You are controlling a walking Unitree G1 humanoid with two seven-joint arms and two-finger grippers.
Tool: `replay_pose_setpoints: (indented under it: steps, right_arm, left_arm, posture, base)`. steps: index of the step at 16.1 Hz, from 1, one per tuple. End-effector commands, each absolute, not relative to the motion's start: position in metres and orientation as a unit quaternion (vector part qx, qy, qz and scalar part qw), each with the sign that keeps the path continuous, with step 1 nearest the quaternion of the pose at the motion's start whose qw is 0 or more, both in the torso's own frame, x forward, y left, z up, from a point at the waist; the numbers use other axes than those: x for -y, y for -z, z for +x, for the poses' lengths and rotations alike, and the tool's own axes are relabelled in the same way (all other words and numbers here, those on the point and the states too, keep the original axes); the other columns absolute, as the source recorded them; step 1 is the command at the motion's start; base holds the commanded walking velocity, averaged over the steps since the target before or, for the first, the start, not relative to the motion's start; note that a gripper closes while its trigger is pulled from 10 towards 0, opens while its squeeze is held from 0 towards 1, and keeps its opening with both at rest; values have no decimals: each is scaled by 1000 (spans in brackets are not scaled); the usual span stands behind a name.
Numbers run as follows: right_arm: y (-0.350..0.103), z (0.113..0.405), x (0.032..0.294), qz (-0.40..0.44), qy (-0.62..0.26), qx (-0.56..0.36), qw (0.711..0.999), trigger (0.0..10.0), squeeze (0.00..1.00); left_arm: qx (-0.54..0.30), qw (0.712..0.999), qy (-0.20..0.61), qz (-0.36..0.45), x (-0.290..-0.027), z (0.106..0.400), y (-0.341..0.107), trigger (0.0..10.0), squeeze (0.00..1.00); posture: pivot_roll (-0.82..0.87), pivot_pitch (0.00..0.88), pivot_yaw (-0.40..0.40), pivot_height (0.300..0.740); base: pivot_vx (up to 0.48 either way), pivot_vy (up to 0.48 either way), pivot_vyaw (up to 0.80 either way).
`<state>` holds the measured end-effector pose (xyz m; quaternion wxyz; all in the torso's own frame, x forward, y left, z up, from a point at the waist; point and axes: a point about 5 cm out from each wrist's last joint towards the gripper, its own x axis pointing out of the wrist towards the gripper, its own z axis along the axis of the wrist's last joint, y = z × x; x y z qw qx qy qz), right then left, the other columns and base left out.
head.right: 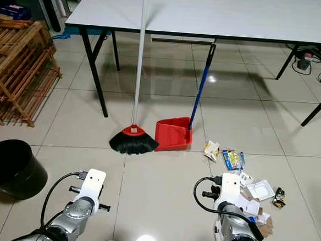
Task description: Sweep floor
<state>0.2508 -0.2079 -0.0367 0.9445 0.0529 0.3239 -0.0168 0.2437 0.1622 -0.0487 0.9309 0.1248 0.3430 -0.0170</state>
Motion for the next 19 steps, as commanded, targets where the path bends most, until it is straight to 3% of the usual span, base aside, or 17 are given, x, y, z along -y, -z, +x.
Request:
replay_pose_setpoints:
  steps: [1,6,7,8,19]
  right_arm:
    - [35,253,210,52,21,-322,945,10000,0]
    - [35,253,210,52,21,-322,945,10000,0]
    - [34,255,208,51,19,-322,945,10000,0]
    - [28,262,199,43,-3,-297,954,10000,0]
    - [27,264,193,43,-15,-286,957,10000,0]
  left_arm:
    - [-346,929,23,129,-162,243,49,10000,0]
    - [-346,929,23,129,-162,243,49,10000,0]
    - [-344,930,24,129,-161,244,48,10000,0]
    - [-307,945,20,110,-154,254,39,10000,0]
    - [-288,952,18,100,-152,259,35,10000,0]
  posture:
    - [25,70,2,740]
    - [25,70,2,740]
    - [0,0,0,740]
    - [42,76,-1,740]
    - [42,79,5,740]
  base:
    - [0,0,0]
    - [0,0,0]
    - [0,0,0]
    - [0,0,0]
    - [0,0,0]
